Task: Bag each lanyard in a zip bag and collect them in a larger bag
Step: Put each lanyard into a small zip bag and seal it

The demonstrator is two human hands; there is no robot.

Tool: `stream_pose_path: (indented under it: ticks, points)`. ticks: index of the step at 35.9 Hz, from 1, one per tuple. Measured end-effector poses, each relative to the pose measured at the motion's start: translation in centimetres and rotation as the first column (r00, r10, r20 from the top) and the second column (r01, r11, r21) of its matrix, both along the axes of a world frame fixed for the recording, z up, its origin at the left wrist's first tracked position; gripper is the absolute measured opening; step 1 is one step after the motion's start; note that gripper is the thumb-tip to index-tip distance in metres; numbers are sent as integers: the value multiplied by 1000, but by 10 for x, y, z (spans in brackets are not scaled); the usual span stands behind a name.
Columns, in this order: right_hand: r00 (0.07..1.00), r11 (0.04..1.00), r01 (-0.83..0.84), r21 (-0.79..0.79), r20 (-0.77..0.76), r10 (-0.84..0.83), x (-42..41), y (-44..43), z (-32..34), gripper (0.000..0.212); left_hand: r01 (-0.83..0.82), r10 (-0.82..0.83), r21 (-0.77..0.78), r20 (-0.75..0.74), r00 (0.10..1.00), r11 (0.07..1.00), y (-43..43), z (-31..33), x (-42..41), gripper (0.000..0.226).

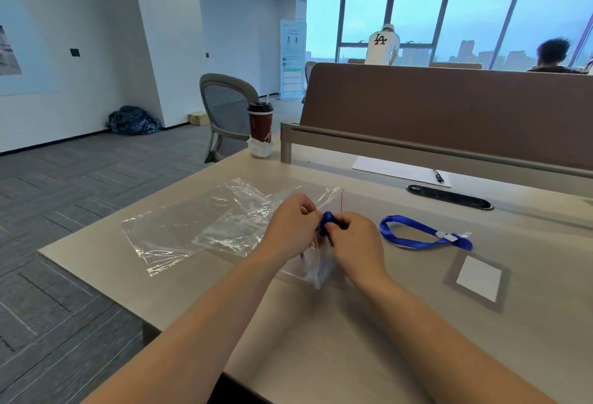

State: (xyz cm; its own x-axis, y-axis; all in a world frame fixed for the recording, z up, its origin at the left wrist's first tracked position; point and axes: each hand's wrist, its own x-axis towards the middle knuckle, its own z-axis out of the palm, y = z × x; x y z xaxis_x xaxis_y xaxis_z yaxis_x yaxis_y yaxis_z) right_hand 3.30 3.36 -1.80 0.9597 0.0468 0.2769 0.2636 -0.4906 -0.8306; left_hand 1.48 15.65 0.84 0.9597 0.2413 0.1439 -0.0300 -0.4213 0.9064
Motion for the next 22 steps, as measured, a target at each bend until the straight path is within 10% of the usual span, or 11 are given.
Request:
stream_pose_path:
  ticks: [6, 22]
  points:
    - [999, 996, -3, 92, 46, -2, -1, 3, 11, 17, -15, 15, -29, 15, 1000, 999, -1, 8, 1, 8]
    - [977, 907, -11, -420, 188, 99, 4, -12, 6, 28, -19, 18, -38, -4, 1000, 999, 7, 12, -1, 5]
